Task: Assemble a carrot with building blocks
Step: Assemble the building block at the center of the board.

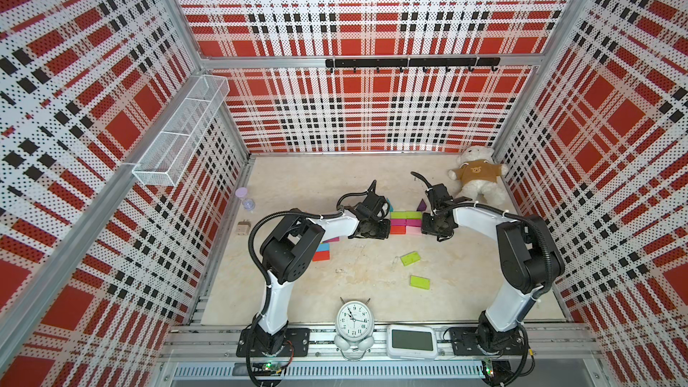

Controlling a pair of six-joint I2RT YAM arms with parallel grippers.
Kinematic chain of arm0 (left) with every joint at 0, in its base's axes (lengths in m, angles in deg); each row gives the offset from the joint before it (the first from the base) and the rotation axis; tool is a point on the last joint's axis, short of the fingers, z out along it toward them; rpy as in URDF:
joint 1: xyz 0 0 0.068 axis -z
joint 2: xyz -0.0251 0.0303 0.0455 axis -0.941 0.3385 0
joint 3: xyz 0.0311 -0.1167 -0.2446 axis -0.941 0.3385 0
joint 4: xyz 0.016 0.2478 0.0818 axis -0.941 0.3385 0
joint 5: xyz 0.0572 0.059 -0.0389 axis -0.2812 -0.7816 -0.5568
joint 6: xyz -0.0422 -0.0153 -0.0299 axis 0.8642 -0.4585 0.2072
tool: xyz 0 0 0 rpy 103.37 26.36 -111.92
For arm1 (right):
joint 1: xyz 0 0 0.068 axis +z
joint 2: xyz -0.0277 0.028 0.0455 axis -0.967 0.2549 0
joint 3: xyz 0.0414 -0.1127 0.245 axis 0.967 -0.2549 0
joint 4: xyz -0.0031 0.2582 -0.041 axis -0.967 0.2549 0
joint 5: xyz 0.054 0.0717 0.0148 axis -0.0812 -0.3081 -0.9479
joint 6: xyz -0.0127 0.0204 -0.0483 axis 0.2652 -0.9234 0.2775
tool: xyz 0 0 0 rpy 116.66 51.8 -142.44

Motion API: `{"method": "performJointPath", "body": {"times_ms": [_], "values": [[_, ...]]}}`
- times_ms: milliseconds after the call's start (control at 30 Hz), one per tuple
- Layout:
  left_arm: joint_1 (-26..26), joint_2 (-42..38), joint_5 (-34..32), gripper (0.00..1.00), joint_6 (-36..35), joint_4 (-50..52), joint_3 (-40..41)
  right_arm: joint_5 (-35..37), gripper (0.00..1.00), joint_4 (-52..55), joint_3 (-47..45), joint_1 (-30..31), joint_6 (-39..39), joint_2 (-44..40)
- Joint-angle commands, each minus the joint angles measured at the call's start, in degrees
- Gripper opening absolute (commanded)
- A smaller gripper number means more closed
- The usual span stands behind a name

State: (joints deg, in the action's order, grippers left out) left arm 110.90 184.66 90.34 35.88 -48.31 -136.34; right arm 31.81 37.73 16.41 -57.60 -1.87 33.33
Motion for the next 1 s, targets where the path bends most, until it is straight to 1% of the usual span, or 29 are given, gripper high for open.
{"method": "performJointPath", "body": {"times_ms": [0, 500, 767, 967], "values": [[0.7, 1.2, 0.7, 0.12, 0.6, 0.0, -1.6, -0.1, 0.46, -0.3, 1.7, -0.1, 0.7, 0.7], [0.8, 1.6, 0.9, 0.11, 0.9, -0.2, -2.2, 0.4, 0.46, 0.4, 2.3, -0.4, 0.8, -0.8], [0.1, -1.5, -1.8, 0.11, 2.4, -1.6, 1.2, 1.4, 0.47, 1.2, 2.8, -1.5, 1.1, -2.9], [-1.8, -5.1, -2.0, 0.12, 3.8, -3.6, 4.4, 1.6, 0.47, 1.8, 2.8, -1.8, 1.1, -4.8]]}}
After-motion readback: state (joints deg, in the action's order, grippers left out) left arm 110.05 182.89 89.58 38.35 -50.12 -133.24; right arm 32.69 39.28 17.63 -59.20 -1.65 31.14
